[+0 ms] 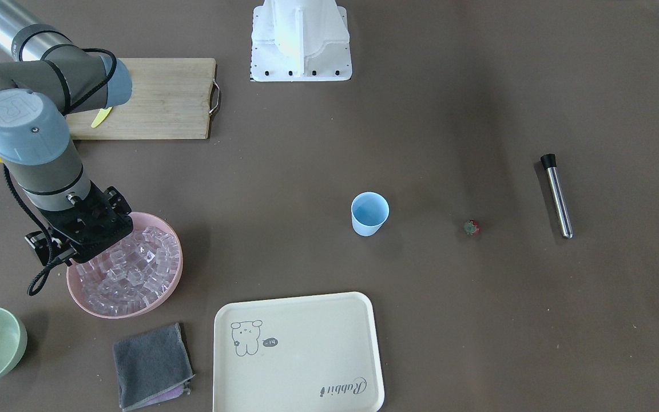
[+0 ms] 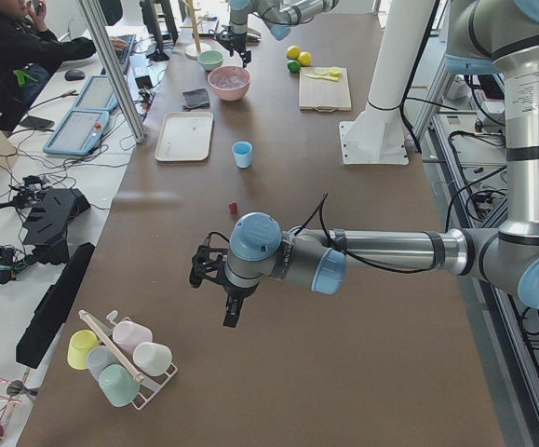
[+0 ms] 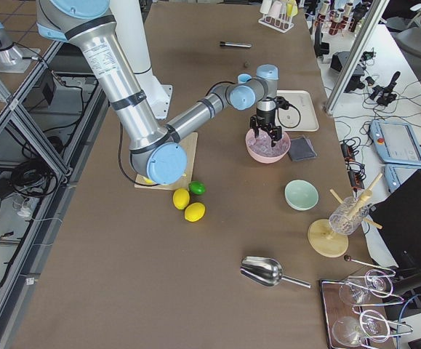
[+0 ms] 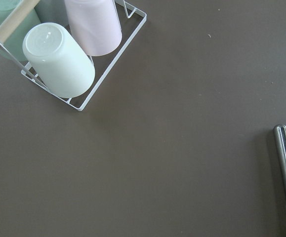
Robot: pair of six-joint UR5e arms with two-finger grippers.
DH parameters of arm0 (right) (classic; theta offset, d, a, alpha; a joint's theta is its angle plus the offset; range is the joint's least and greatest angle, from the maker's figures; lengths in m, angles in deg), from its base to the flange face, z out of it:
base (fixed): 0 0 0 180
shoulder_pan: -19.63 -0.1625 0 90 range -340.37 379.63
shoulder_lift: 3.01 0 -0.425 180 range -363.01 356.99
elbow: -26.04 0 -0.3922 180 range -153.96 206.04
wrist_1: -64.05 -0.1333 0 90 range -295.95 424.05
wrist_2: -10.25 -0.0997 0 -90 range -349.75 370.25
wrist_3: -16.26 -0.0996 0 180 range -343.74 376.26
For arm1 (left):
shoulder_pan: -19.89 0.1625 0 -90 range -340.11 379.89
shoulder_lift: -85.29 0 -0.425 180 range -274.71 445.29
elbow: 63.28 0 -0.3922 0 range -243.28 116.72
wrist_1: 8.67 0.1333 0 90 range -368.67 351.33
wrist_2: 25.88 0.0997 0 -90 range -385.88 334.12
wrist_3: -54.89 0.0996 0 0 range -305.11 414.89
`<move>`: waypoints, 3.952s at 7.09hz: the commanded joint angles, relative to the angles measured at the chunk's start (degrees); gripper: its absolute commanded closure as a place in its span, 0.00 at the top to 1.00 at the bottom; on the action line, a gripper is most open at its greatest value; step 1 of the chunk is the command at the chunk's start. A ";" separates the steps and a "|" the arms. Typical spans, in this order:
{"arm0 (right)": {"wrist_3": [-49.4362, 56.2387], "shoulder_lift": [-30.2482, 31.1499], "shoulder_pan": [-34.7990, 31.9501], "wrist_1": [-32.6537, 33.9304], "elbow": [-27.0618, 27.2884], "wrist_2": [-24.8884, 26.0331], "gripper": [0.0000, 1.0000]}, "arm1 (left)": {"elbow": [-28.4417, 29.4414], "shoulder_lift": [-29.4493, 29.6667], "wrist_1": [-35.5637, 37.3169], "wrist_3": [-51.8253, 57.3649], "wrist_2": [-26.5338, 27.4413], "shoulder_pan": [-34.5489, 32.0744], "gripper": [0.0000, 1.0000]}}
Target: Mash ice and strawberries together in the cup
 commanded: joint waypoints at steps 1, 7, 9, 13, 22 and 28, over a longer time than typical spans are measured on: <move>-3.95 -1.07 0.10 0.06 -2.72 0.09 0.98 | -0.32 -0.42 -0.13 0.00 0.00 -0.06 0.98; -5.74 -2.31 0.90 -4.94 -7.47 0.01 0.88 | -0.94 -0.51 -0.13 0.00 0.00 -0.06 0.98; -6.35 -2.04 1.42 -4.95 -7.56 -0.08 0.66 | -1.20 -0.51 -0.04 -0.08 0.00 -0.32 0.98; -9.96 -1.78 3.18 -5.03 -7.56 -0.26 0.52 | -1.20 -0.51 -0.13 -0.26 0.00 -0.32 0.98; -39.77 -8.25 5.18 -4.68 -0.97 -2.37 0.21 | -1.20 -0.60 -0.13 -0.09 0.00 -0.32 0.98; -70.66 -28.90 17.67 -4.59 -12.09 10.19 0.20 | -1.20 -0.60 -0.13 -0.09 0.00 -0.32 0.98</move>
